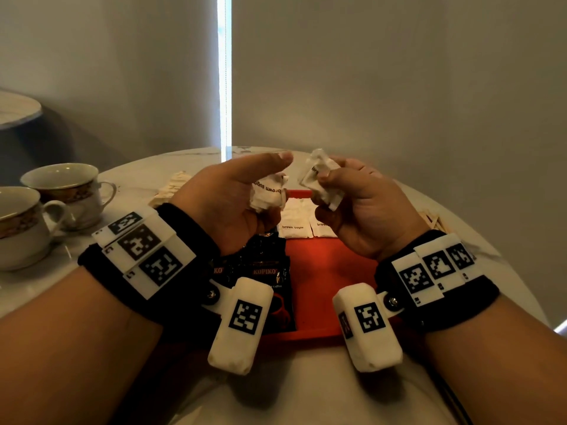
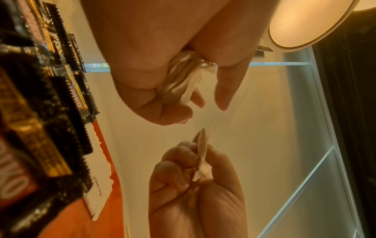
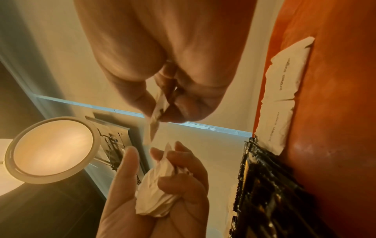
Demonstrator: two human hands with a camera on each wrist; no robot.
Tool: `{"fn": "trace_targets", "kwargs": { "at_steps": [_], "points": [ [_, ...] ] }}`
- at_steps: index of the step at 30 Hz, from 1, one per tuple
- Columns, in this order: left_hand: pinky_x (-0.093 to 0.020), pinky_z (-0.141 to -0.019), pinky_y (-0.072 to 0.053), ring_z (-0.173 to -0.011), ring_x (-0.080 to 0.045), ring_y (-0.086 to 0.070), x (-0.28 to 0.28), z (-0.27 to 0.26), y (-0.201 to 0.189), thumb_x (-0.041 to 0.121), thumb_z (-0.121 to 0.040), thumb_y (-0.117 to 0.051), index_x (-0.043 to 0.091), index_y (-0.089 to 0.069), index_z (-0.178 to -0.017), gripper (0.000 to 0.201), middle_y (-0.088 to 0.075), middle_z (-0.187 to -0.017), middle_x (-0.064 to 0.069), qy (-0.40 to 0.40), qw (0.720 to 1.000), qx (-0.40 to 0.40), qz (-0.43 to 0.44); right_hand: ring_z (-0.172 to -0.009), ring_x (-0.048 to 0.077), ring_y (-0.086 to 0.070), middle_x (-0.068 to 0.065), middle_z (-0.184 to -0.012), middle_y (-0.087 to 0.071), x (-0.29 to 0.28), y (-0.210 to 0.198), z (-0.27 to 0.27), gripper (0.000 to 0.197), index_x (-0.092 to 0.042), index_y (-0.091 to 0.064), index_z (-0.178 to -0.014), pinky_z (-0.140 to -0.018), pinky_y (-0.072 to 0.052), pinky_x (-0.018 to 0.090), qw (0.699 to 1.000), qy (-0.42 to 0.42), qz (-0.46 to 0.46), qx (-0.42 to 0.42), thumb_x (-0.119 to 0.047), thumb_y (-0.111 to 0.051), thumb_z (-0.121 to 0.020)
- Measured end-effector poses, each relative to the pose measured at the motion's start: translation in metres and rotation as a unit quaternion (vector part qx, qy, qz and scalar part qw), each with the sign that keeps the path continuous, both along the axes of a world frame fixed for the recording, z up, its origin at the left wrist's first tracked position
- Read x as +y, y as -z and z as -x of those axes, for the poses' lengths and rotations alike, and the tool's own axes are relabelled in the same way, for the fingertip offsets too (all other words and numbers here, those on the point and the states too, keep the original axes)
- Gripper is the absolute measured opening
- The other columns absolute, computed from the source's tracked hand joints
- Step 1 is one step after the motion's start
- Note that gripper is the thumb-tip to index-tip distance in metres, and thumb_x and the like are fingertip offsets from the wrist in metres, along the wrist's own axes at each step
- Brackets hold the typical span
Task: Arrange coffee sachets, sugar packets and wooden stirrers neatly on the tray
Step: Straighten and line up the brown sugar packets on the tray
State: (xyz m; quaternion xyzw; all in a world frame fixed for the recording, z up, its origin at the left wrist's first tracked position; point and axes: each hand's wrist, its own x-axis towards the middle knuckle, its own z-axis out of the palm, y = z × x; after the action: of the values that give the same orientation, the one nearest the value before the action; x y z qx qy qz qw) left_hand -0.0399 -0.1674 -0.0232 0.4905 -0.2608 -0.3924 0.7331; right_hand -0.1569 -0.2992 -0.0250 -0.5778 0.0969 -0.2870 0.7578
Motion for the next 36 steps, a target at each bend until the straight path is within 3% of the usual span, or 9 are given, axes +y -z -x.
{"fn": "trace_targets", "kwargs": {
  "at_steps": [3, 8, 12, 15, 20, 23, 28, 31, 36],
  "points": [
    [-0.023, -0.053, -0.046, -0.074, -0.018, -0.057, 0.001, 0.002, 0.0, 0.031, -0.07, -0.084, 0.005, -0.062, -0.126, 0.066, -0.064, -0.103, -0.012, 0.016, 0.999, -0.046, -0.016, -0.059, 0.014, -0.058, 0.006, -0.076, -0.069, 0.005, -0.002, 0.002, 0.03, -0.007, -0.066, -0.101, -0.047, -0.041, 0.022, 0.999, -0.027, 0.024, -0.006, -0.002, -0.065, -0.072],
    [-0.025, -0.051, -0.045, -0.06, -0.016, -0.057, 0.001, 0.004, -0.002, 0.018, -0.089, -0.068, 0.016, -0.063, -0.092, 0.006, -0.066, -0.081, -0.008, -0.019, 0.996, -0.085, -0.029, -0.078, 0.028, -0.058, 0.014, -0.09, -0.069, 0.005, 0.002, -0.001, 0.028, -0.005, -0.069, -0.101, -0.058, -0.04, 0.031, 0.999, -0.001, 0.044, 0.012, -0.01, -0.077, -0.075],
    [-0.025, -0.049, -0.046, -0.06, -0.018, -0.057, -0.002, 0.005, 0.0, 0.024, -0.094, -0.064, 0.015, -0.059, -0.089, 0.012, -0.066, -0.077, -0.008, -0.03, 0.996, -0.078, -0.016, -0.067, 0.022, -0.055, 0.018, -0.089, -0.066, 0.006, 0.004, -0.003, 0.056, 0.008, -0.064, -0.114, -0.051, -0.035, 0.03, 0.997, 0.053, 0.047, 0.011, -0.033, -0.07, -0.078],
    [-0.025, -0.051, -0.047, -0.062, -0.021, -0.056, -0.003, 0.005, 0.0, 0.027, -0.096, -0.062, 0.013, -0.057, -0.091, 0.016, -0.067, -0.076, -0.008, -0.041, 0.996, -0.073, -0.012, -0.062, 0.021, -0.059, 0.014, -0.08, -0.068, 0.006, 0.004, -0.003, 0.054, 0.002, -0.065, -0.109, -0.047, -0.035, 0.028, 0.994, 0.067, 0.073, 0.034, -0.042, -0.063, -0.078],
    [-0.026, -0.047, -0.049, -0.063, -0.018, -0.065, -0.004, 0.002, 0.001, 0.024, -0.096, -0.063, 0.014, -0.055, -0.094, 0.014, -0.07, -0.083, -0.009, -0.057, 0.997, -0.057, -0.001, -0.062, 0.022, -0.064, 0.014, -0.083, -0.072, 0.008, 0.002, -0.002, 0.058, -0.001, -0.062, -0.112, -0.047, -0.036, 0.027, 0.993, 0.067, 0.079, 0.056, -0.049, -0.058, -0.08],
    [-0.026, -0.049, -0.05, -0.067, -0.019, -0.065, -0.002, 0.002, -0.001, 0.024, -0.097, -0.062, 0.015, -0.055, -0.09, 0.013, -0.072, -0.085, -0.008, -0.06, 0.997, -0.041, 0.009, -0.057, 0.017, -0.058, 0.014, -0.082, -0.068, 0.008, 0.001, -0.001, 0.053, 0.002, -0.061, -0.11, -0.046, -0.035, 0.025, 0.995, 0.038, 0.077, 0.047, -0.04, -0.064, -0.078],
    [-0.025, -0.05, -0.05, -0.069, -0.019, -0.063, -0.002, -0.001, -0.002, 0.027, -0.096, -0.062, 0.013, -0.058, -0.095, 0.014, -0.069, -0.088, -0.01, -0.066, 0.997, -0.03, 0.016, -0.053, 0.014, -0.055, 0.007, -0.069, -0.067, 0.004, 0.003, 0.0, 0.008, -0.005, -0.063, -0.086, -0.042, -0.038, 0.022, 0.996, 0.013, 0.077, 0.048, 0.0, -0.067, -0.082],
    [-0.023, -0.048, -0.049, -0.068, -0.016, -0.061, 0.0, 0.0, -0.002, 0.032, -0.09, -0.067, 0.007, -0.064, -0.115, 0.036, -0.068, -0.092, -0.009, -0.021, 0.999, -0.035, 0.005, -0.053, 0.014, -0.057, 0.008, -0.067, -0.065, 0.0, 0.002, -0.001, 0.01, -0.002, -0.06, -0.086, -0.041, -0.041, 0.022, 0.998, 0.021, 0.059, 0.028, -0.004, -0.068, -0.079],
    [-0.024, -0.048, -0.049, -0.066, -0.017, -0.062, -0.001, -0.001, -0.001, 0.025, -0.092, -0.066, 0.015, -0.06, -0.093, 0.012, -0.066, -0.081, -0.006, -0.033, 0.998, -0.047, -0.02, -0.053, 0.014, -0.057, 0.009, -0.072, -0.063, -0.005, 0.002, -0.001, 0.032, 0.001, -0.061, -0.102, -0.043, -0.041, 0.023, 0.999, 0.021, 0.031, 0.009, -0.02, -0.067, -0.08]
  ]
}}
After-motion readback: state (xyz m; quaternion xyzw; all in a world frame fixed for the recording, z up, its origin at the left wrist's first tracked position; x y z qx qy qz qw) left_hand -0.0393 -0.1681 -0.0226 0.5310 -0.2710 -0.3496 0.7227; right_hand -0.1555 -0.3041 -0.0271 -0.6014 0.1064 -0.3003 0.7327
